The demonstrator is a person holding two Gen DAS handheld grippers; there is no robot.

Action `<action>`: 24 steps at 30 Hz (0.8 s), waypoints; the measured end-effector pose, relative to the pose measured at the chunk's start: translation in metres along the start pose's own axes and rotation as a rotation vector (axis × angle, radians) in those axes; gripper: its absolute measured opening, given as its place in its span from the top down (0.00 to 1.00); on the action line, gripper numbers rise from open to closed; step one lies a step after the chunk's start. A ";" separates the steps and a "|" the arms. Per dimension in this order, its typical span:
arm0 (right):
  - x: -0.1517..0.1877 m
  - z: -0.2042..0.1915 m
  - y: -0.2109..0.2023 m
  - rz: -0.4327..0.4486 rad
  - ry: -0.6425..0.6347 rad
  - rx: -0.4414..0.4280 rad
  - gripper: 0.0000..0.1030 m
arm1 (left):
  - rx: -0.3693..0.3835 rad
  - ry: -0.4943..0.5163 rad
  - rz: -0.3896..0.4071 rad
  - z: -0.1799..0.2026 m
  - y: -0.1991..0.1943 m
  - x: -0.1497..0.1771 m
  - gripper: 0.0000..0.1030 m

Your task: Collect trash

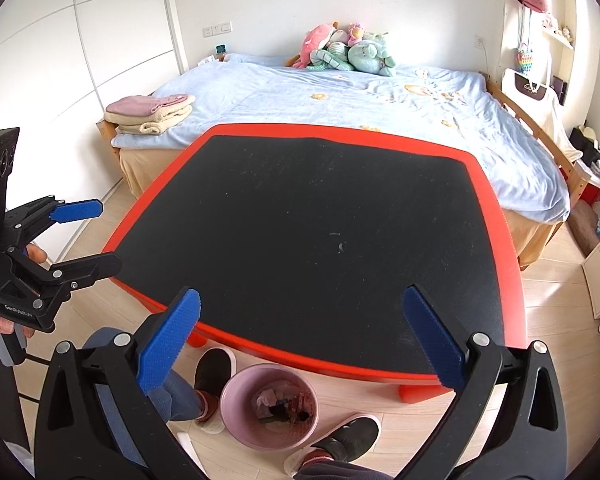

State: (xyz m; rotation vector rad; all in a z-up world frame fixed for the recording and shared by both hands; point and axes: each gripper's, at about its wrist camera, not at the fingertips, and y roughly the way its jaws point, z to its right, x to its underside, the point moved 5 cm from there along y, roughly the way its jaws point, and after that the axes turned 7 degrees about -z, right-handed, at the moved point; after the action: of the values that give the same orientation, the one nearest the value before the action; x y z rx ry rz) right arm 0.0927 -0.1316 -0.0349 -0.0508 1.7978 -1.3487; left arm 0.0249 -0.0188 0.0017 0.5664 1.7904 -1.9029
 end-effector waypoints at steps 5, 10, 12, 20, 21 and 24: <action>-0.012 -0.004 -0.001 0.021 -0.008 -0.003 0.03 | -0.013 -0.011 -0.007 -0.001 0.002 -0.010 0.06; -0.016 -0.005 -0.001 0.026 -0.015 -0.009 0.03 | -0.039 -0.024 -0.003 -0.002 0.001 -0.009 0.06; -0.016 -0.005 -0.001 0.026 -0.015 -0.010 0.03 | -0.031 -0.034 0.000 -0.003 0.000 -0.010 0.06; -0.015 -0.008 0.003 0.016 -0.014 -0.014 0.03 | 0.002 -0.052 0.020 -0.001 -0.005 -0.010 0.06; -0.015 -0.008 0.004 0.016 -0.015 -0.014 0.03 | 0.005 -0.052 0.022 -0.001 -0.006 -0.010 0.06; -0.014 -0.009 0.004 0.015 -0.014 -0.014 0.03 | 0.005 -0.050 0.024 0.000 -0.007 -0.008 0.06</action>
State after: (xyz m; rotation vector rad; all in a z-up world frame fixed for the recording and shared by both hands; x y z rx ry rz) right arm 0.0976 -0.1162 -0.0288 -0.0544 1.7922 -1.3224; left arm 0.0272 -0.0181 0.0116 0.5347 1.7398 -1.8897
